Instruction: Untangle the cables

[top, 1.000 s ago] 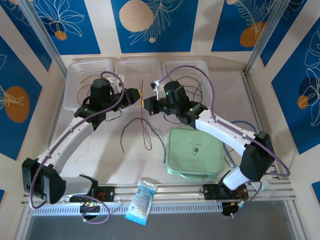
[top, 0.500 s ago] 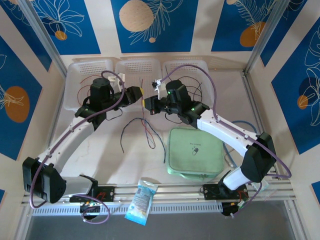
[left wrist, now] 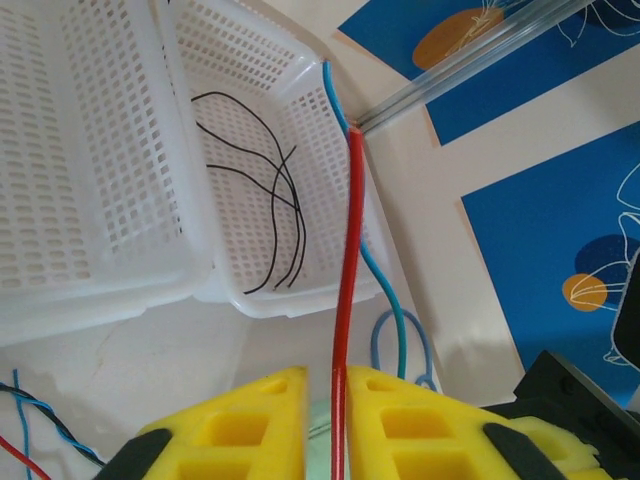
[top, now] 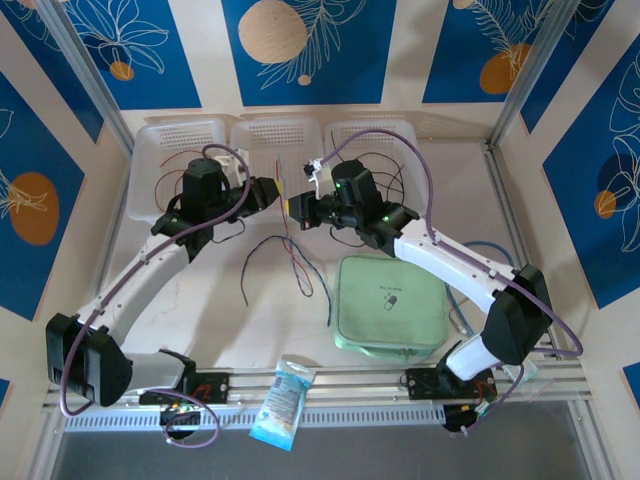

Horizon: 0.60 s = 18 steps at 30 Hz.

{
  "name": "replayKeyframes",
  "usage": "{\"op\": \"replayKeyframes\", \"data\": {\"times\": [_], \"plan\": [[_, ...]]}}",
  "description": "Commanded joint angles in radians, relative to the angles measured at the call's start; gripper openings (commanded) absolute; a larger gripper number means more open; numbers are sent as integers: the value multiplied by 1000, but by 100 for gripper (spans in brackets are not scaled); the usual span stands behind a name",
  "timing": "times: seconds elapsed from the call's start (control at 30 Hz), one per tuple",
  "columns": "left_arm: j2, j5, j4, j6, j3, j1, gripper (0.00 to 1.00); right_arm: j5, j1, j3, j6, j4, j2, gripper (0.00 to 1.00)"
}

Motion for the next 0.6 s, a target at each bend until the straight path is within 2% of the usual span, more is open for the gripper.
{"op": "replayKeyframes", "data": {"times": [0.0, 0.4, 0.57], "plan": [[-4, -19, -14, 13, -9, -8, 16, -3, -2, 0, -9, -9, -47, 0], [41, 11, 55, -39, -23, -39, 20, -13, -11, 10, -23, -3, -68, 0], [40, -2, 109, -82, -51, -41, 18, -13, -12, 7, -27, -13, -72, 0]]}}
